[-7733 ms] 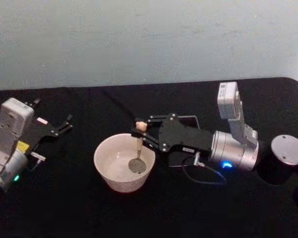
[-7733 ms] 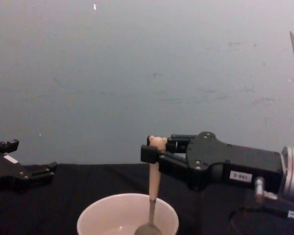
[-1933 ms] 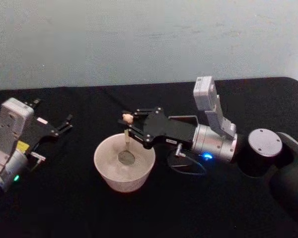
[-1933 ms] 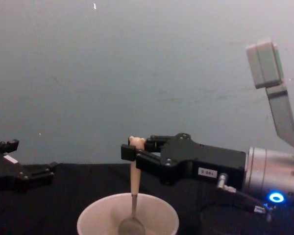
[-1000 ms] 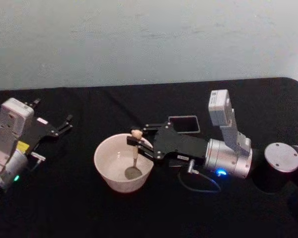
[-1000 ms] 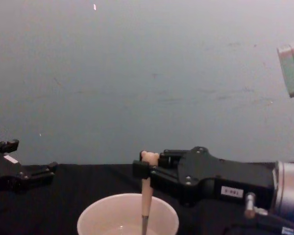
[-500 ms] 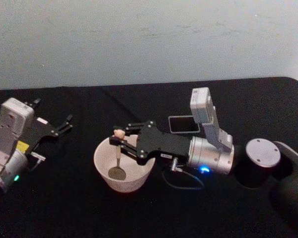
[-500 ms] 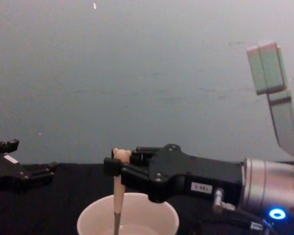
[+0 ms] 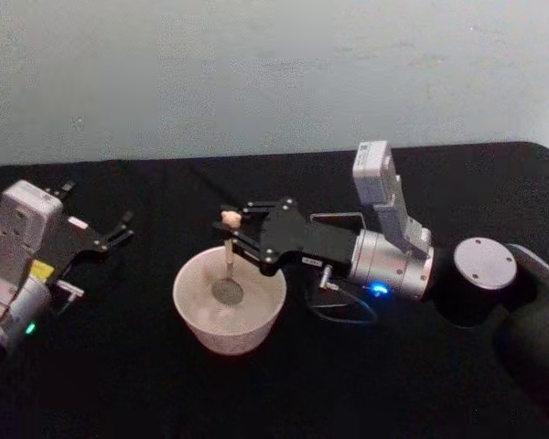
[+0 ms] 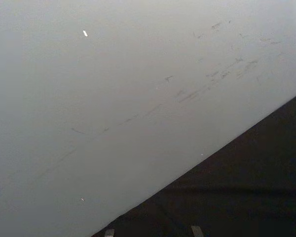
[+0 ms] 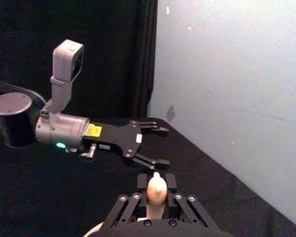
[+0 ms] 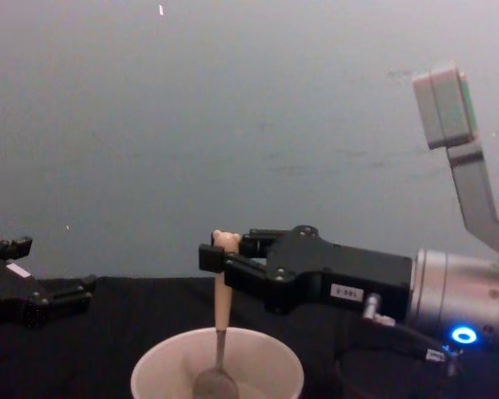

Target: Pick up the stirring spoon with one hand, stir inside the cup, then place it back in its original position.

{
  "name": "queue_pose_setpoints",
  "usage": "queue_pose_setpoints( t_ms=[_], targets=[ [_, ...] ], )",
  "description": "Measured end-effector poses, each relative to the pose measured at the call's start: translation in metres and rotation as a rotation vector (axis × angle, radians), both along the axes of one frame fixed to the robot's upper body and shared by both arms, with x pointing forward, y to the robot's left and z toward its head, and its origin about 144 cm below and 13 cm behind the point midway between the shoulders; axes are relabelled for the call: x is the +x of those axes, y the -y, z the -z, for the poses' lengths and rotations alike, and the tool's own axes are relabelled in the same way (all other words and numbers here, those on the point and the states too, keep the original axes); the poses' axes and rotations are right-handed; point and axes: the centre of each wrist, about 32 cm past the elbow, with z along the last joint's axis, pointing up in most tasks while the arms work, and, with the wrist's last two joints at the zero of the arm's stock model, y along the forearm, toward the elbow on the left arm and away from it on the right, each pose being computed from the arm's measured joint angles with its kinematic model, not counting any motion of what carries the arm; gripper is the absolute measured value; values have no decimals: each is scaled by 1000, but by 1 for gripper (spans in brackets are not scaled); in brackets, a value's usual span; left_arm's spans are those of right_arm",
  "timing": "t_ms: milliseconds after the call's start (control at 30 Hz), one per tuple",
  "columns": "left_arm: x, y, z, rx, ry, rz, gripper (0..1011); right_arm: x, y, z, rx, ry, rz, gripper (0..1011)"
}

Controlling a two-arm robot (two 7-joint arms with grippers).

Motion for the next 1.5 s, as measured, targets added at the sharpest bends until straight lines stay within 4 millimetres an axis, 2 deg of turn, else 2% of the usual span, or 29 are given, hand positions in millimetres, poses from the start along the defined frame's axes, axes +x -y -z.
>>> queue_pose_setpoints(
  t_ms=[367, 533, 967, 1133, 1500],
  targets=[
    [0, 0, 0, 0, 0, 0, 1001, -2, 7, -1, 1, 7, 18, 213],
    [0, 0, 0, 0, 0, 0, 1002, -3, 8, -8, 14, 30, 17, 213],
    [0, 0, 0, 0, 0, 0, 1001, -7, 17, -47, 63, 154, -9, 214],
    [0, 0, 0, 0, 0, 0, 1001, -9, 21, -56, 70, 178, -14, 214],
    [0, 0, 0, 0, 0, 0, 1001, -16, 46, -77, 81, 229, 16, 213]
  ],
)
